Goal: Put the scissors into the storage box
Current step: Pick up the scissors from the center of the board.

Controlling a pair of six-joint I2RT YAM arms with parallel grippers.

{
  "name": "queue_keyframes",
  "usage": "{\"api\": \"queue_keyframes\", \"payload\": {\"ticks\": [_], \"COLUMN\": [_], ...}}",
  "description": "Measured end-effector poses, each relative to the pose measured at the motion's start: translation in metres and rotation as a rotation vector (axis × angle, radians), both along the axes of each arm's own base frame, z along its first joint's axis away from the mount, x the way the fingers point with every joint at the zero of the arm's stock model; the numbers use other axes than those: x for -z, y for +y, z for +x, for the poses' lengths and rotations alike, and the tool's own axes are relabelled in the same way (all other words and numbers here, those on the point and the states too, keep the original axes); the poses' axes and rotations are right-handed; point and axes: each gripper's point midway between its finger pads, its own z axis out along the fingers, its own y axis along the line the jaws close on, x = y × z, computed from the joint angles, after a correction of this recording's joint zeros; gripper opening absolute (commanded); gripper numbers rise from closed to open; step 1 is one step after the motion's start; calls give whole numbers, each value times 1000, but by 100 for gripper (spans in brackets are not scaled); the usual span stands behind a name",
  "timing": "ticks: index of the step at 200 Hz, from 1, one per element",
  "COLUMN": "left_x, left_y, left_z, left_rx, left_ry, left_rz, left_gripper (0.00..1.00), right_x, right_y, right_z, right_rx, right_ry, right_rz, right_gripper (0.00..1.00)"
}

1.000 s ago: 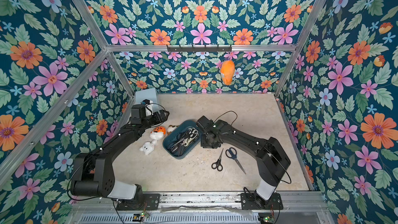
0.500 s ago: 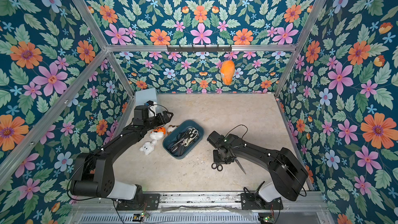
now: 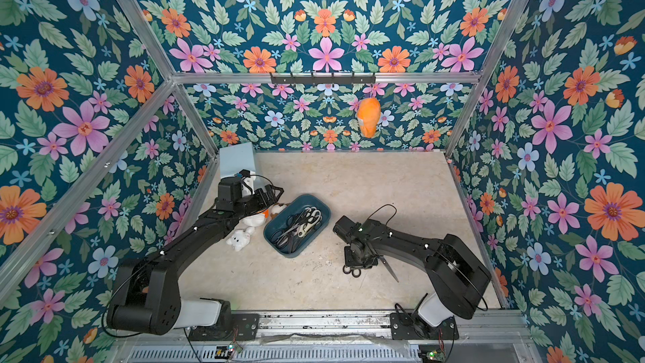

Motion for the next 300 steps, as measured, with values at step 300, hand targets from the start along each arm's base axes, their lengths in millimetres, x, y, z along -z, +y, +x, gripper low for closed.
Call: {"api": "queue_keyframes", "payload": {"ticks": [300], "left_x": [-11], "left_y": [-1], "left_z": [10], "left_rx": [-12], "left_ry": [-31], "left_rz": [15], "left_gripper": [98], "right_x": [19], "right_y": [55], "right_z": [5], "right_rx": [91], "right_ry": [197], "right_rz": [-17], "right_gripper": [22]}}
